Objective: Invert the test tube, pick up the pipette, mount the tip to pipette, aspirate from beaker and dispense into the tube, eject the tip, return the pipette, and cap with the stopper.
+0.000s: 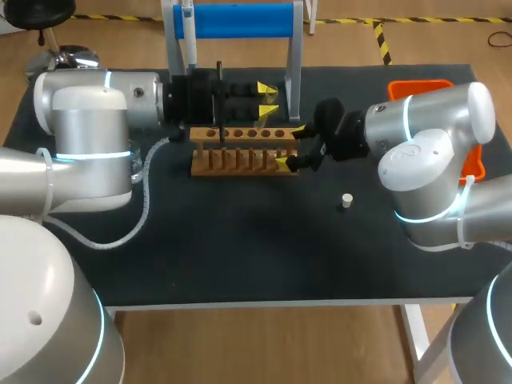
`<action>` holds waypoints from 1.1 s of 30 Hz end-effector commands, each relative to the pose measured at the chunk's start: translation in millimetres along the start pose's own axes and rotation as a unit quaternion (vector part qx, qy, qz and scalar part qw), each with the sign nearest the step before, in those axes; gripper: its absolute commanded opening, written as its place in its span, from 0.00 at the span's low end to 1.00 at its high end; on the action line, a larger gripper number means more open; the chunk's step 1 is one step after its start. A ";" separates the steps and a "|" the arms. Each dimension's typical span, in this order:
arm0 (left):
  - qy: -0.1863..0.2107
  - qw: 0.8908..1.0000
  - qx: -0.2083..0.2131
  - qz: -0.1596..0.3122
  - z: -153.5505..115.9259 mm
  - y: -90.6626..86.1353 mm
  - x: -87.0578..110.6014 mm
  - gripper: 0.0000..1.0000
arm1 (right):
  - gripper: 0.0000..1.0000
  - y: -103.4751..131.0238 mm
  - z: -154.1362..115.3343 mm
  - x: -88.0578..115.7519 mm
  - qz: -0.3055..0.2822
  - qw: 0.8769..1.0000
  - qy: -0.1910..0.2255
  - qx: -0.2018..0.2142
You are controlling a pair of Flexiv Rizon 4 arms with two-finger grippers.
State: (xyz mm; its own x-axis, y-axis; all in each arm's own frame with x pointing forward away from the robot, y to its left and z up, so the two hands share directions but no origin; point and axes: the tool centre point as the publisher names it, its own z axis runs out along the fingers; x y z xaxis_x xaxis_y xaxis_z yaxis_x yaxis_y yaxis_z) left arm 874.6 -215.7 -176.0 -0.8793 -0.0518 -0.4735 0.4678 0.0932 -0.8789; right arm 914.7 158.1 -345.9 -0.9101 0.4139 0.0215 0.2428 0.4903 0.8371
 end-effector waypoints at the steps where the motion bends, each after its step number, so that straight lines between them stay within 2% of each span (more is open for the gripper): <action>1: -0.011 1.000 0.000 -0.022 6.8 3.2 -4.3 0.00 | 1.00 -0.7 -0.8 -0.4 0.000 1.000 0.001 -0.001; 11: -0.038 0.996 0.000 -0.085 9.1 15.6 -24.4 0.00 | 1.00 -0.7 -0.8 -0.4 0.000 1.000 0.001 -0.001; 18: -0.036 0.992 0.021 -0.122 15.1 21.8 -36.9 0.00 | 1.00 -0.7 -0.8 -0.4 0.000 1.000 0.001 -0.001; 29: -0.066 0.986 0.011 -0.152 -2.9 48.7 -61.4 0.00 | 1.00 -0.7 -0.8 -0.4 0.000 1.000 0.001 -0.001; 33: -0.069 0.985 0.014 -0.159 -7.3 53.7 -68.2 0.00 | 1.00 -0.7 -0.8 -0.4 0.000 1.000 0.001 -0.001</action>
State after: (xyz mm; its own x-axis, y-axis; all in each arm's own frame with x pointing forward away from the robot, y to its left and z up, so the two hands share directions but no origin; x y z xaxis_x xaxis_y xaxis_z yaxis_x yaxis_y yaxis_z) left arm 953.7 -202.1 -190.1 -0.9587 -0.2208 -0.1795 0.1774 0.0293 -0.9837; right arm 914.6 158.1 -345.9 -0.9100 0.4139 0.0215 0.2428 0.4903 0.8370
